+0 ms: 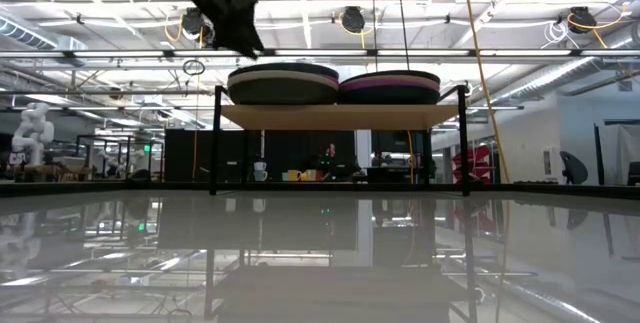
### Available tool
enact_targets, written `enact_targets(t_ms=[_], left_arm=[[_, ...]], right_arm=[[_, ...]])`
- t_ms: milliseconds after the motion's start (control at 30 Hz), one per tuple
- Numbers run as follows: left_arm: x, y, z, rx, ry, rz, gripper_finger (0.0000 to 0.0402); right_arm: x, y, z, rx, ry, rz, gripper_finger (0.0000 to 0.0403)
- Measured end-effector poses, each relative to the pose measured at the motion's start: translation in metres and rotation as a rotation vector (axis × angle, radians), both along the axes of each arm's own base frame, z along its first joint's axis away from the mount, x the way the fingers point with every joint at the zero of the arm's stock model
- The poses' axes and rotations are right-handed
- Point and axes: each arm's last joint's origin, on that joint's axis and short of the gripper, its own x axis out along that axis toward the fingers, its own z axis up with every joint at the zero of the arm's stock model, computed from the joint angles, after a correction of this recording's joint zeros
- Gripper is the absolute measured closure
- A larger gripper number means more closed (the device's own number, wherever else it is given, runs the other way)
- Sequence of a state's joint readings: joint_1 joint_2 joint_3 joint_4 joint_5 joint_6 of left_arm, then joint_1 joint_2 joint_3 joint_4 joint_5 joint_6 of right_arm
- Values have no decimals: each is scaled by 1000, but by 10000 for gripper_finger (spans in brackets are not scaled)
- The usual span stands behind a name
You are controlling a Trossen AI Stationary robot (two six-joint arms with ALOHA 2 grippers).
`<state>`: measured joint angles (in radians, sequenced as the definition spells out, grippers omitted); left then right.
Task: Place and stack plates onto a shelf
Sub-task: Return to Home Position
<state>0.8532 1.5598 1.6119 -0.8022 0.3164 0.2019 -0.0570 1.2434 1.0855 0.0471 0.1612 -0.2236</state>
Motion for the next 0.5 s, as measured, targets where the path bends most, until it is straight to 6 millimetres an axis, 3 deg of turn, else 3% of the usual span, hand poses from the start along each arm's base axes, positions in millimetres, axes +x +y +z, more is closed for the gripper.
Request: enact_targets(t_ms=[200, 367, 500], left_arm=[[-22, -36, 50, 174, -168, -93, 200], [-41, -83, 83, 260, -273, -178, 200], [-61, -118, 99, 322, -333, -230, 200]], right_arm=[[-10, 1, 8, -3, -18, 5, 209], [-34, 2, 26, 23, -77, 4, 209], [-60, 4, 35, 46, -93, 2, 209]])
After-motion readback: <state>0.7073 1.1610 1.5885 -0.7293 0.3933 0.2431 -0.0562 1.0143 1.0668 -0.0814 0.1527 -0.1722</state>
